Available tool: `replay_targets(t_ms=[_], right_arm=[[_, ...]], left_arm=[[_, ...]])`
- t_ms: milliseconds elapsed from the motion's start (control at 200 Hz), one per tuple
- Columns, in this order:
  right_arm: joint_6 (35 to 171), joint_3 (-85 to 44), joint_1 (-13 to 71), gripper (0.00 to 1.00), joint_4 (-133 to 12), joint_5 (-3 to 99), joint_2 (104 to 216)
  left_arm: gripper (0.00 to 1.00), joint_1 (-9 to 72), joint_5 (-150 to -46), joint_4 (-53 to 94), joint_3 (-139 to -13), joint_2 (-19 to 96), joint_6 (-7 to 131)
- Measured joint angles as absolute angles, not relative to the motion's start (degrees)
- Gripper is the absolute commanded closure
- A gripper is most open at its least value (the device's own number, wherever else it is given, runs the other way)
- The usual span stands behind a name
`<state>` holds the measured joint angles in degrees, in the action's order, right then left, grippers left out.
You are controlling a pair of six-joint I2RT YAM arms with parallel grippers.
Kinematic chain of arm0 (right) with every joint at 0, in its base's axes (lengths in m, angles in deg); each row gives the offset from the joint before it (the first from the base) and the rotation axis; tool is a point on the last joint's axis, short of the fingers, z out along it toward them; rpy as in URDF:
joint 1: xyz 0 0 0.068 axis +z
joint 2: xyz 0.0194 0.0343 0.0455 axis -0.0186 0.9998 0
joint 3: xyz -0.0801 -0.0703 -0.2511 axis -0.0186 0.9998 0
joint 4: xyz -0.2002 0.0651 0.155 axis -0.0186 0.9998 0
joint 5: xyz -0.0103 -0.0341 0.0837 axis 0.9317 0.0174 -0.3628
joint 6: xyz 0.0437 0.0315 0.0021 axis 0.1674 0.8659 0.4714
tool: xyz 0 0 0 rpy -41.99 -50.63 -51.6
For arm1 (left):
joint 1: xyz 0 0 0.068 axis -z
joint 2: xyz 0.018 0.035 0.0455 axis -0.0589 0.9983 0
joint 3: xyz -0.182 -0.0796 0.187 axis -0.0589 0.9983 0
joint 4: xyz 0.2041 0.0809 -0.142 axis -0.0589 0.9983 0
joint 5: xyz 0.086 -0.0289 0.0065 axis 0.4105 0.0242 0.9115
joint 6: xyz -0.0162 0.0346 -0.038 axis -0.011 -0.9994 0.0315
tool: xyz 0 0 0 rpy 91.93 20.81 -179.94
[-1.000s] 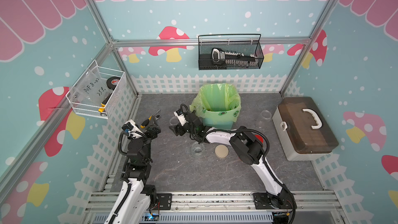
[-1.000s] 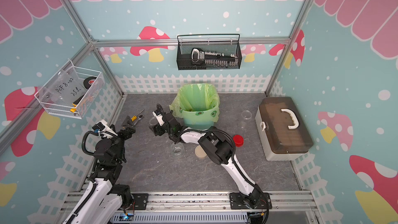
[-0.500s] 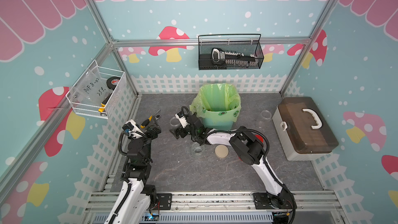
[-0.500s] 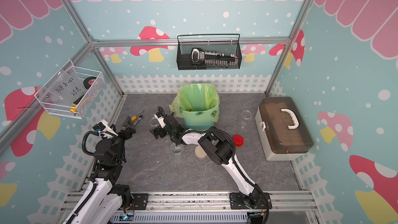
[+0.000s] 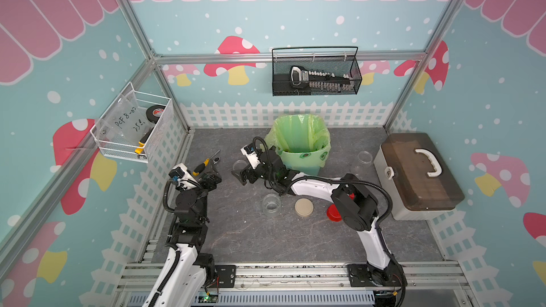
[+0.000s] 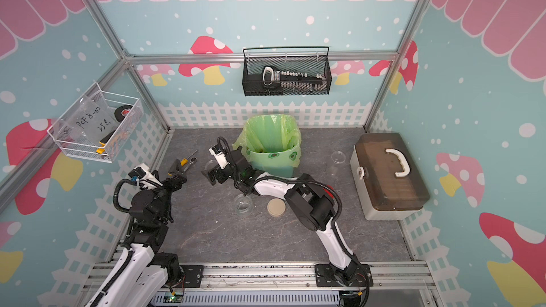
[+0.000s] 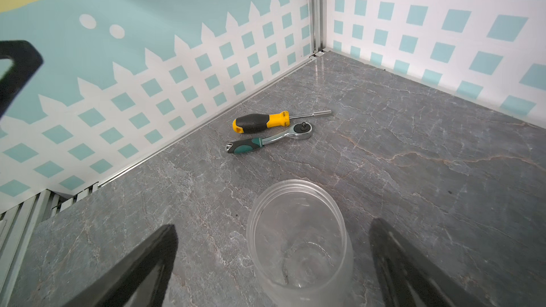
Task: Empty moldy peanuts from jars
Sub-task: Place the jar at the center of the board, then reset both arms
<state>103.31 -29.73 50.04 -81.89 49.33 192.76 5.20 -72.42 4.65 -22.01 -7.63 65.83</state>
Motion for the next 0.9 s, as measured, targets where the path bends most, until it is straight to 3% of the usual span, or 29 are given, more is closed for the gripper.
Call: replay_targets(t_ms=[510,900], right_arm=[[98.5,-22.3,50.7,0.01,-74.8,41.5,173.2],[94.0,-11.1,47.0,0.01,-66.0,49.2,152.2]], left_arm=[[0.01,5.2,-73.4,4.7,-22.0,-6.0,63.8],[0.01,5.2,-73.7,2.1,-21.3,-3.5,59.0]])
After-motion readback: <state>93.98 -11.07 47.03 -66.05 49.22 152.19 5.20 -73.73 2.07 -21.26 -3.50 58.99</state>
